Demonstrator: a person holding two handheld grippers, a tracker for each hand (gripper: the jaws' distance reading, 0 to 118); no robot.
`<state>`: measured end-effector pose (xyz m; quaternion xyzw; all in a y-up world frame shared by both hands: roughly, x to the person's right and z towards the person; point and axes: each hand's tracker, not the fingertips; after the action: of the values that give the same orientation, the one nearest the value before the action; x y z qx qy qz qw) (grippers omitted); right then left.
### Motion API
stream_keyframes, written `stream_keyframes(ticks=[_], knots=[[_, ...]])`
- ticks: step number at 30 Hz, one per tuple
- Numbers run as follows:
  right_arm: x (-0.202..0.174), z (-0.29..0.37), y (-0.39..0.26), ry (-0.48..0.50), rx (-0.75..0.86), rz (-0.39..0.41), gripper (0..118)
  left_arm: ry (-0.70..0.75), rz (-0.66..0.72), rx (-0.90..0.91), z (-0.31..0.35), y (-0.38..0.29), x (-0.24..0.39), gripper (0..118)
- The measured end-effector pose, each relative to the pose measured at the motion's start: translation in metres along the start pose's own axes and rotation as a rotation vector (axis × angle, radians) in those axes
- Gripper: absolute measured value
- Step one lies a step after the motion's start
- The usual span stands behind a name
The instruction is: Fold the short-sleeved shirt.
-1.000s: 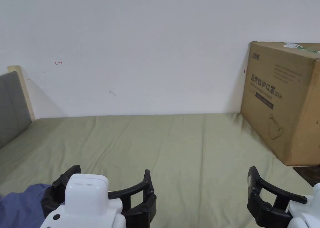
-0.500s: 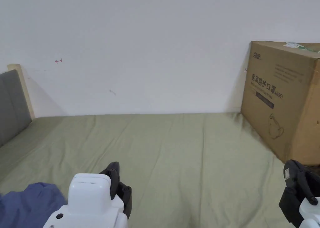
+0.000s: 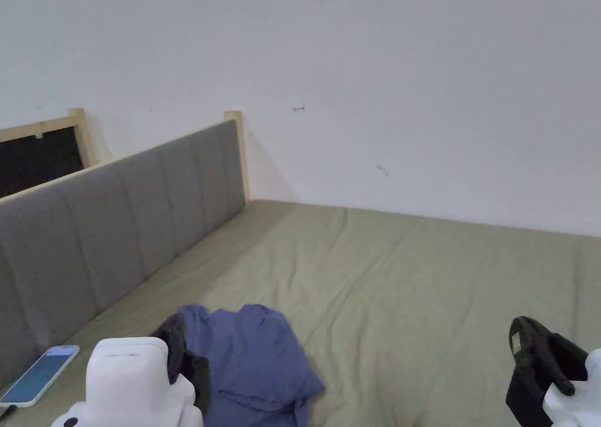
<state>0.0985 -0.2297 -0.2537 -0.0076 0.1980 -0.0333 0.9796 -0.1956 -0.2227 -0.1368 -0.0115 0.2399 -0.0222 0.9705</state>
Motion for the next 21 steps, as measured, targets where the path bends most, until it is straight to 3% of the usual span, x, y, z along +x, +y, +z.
stream_keyframes(ticks=[4, 9, 12, 15, 16, 17, 18, 19, 20, 21], knots=[[-0.023, -0.005, 0.004, 0.062, 0.011, 0.009, 0, 0.004, 0.032, -0.019, 0.005, -0.005, -0.015, 0], [-0.012, -0.005, 0.005, 0.077, -0.05, 0.017, 0, -0.023, 0.045, -0.067, -0.03, -0.004, -0.018, 0], [0.006, -0.004, 0.0, 0.069, -0.115, 0.035, 0, -0.08, 0.046, -0.377, -0.114, -0.008, -0.027, 0], [0.025, -0.008, -0.01, 0.029, -0.188, 0.05, 0, -0.322, 0.196, -0.686, -0.204, -0.05, -0.044, 4], [0.031, -0.01, -0.013, 0.018, -0.213, 0.046, 0, -0.325, 0.207, -0.763, -0.228, -0.066, -0.044, 16], [0.038, -0.013, -0.018, 0.006, -0.238, 0.036, 0, -0.287, 0.16, -0.825, -0.25, -0.082, -0.04, 36], [0.044, -0.015, -0.023, -0.004, -0.259, 0.023, 0, -0.249, 0.114, -0.859, -0.266, -0.096, -0.036, 75], [0.05, -0.018, -0.027, -0.012, -0.285, 0.008, 0, -0.226, 0.075, -0.894, -0.284, -0.113, -0.031, 104], [0.056, -0.021, -0.032, -0.018, -0.315, -0.007, 0, -0.214, 0.048, -0.931, -0.297, -0.13, -0.026, 118], [0.06, -0.024, -0.036, -0.026, -0.338, -0.014, 0, -0.199, 0.049, -0.93, -0.307, -0.141, -0.024, 117]])
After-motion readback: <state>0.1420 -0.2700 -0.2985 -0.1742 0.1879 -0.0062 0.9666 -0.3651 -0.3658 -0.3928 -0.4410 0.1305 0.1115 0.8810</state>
